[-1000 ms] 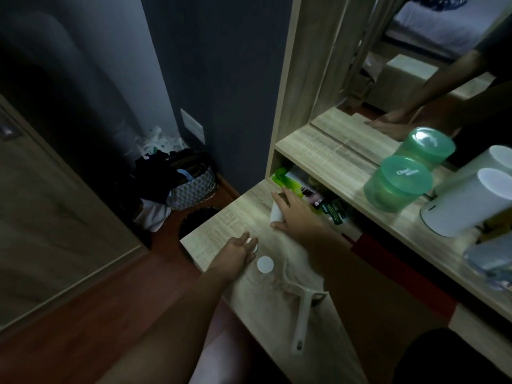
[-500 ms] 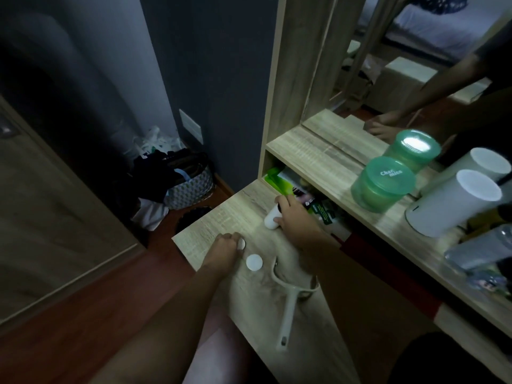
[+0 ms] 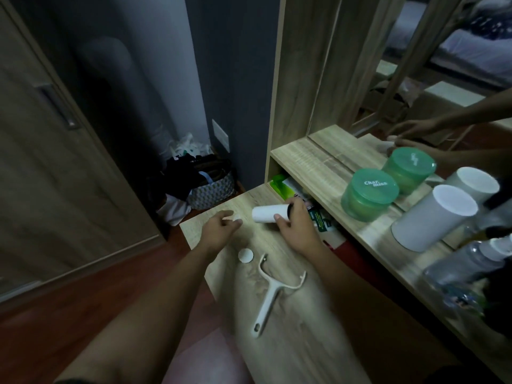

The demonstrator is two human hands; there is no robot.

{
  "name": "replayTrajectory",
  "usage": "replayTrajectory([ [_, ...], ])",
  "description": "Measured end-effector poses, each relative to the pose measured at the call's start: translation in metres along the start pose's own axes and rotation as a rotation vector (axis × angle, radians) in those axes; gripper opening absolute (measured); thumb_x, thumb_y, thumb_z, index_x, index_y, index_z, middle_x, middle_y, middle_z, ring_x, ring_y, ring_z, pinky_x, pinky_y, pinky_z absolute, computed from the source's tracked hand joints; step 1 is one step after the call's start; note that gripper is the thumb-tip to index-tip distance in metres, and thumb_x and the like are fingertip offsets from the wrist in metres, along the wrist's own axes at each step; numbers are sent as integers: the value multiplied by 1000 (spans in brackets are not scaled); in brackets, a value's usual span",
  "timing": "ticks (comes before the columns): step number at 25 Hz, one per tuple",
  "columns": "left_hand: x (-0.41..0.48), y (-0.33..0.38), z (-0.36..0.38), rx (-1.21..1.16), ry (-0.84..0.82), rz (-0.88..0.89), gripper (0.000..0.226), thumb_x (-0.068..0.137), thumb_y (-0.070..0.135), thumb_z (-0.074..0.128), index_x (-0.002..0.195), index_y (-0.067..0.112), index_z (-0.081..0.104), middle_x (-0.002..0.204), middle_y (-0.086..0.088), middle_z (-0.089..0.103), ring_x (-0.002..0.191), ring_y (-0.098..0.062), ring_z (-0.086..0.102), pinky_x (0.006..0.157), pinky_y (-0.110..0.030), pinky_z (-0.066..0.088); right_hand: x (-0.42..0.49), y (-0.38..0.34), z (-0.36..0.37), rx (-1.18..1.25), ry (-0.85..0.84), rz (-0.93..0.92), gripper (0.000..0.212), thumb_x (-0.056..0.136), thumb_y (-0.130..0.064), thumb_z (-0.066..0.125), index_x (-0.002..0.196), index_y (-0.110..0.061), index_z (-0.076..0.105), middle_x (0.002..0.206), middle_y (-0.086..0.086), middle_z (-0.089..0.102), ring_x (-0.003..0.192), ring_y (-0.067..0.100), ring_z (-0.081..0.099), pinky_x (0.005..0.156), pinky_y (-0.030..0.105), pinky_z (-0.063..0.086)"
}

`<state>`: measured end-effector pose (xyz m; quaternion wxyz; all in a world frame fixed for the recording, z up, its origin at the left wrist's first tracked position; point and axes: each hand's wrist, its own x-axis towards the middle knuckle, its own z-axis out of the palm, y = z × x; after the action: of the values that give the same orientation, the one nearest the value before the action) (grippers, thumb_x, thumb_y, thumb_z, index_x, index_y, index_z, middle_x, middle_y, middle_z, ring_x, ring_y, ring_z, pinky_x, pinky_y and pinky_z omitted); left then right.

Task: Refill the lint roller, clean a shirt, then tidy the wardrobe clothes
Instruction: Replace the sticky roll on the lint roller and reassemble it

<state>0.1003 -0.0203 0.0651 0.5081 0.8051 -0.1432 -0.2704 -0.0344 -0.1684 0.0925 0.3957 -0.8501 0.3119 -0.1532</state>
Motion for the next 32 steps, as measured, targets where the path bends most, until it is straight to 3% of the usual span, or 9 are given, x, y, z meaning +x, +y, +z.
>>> replayTrajectory([
  [3, -9, 9, 8, -317, -25, -106, 38, 88, 21, 65, 123, 9, 58, 85, -5, 63, 75, -17, 61, 69, -24, 49, -10, 3, -7, 155, -29, 16, 40, 89, -18, 59, 121, -8, 37, 123, 11, 46, 107, 19, 49, 82, 28, 40],
  [7, -21, 21, 17, -544, -31, -139, 25, 91, 20, 61, 115, 12, 62, 102, -9, 62, 82, -19, 63, 71, -23, 52, -19, 10, -17, 364, -50, 40, 34, 90, -19, 58, 113, -21, 33, 118, 10, 49, 107, 26, 55, 90, 46, 50],
  [15, -40, 34, 33, -797, -138, -118, 21, 94, 10, 54, 113, 2, 60, 114, -13, 62, 93, -20, 65, 80, -25, 57, -35, 21, -20, 464, -53, -4, 36, 86, -23, 61, 109, -24, 33, 111, 5, 48, 101, 21, 55, 86, 45, 50],
  [18, -44, 32, 31, -825, -138, -90, 23, 93, 10, 55, 113, 0, 60, 114, -11, 62, 94, -17, 66, 82, -26, 56, -37, 23, -18, 456, -75, 4, 35, 88, -18, 62, 109, -19, 34, 102, -3, 49, 94, 16, 55, 84, 43, 50],
  [22, -46, 28, 28, -813, -146, -85, 24, 92, 8, 56, 114, -2, 61, 112, -9, 64, 96, -17, 65, 83, -25, 56, -42, 21, -19, 314, -114, -37, 45, 89, -19, 61, 129, -12, 40, 112, -5, 48, 101, 12, 52, 79, 23, 44],
  [29, -43, 28, 29, -759, -168, -52, 26, 92, 8, 56, 113, -7, 61, 107, -11, 67, 95, -15, 66, 73, -18, 55, -43, 23, -16, 101, -212, -59, 49, 93, -28, 55, 135, -13, 35, 123, 8, 49, 101, 16, 51, 72, 24, 41],
  [32, -41, 31, 30, -755, -122, -50, 27, 93, 12, 56, 114, -4, 62, 110, -13, 66, 99, -17, 64, 76, -15, 54, -41, 18, -8, 76, -191, -63, 49, 94, -24, 52, 137, -9, 33, 130, 11, 45, 102, 12, 45, 79, 23, 36],
])
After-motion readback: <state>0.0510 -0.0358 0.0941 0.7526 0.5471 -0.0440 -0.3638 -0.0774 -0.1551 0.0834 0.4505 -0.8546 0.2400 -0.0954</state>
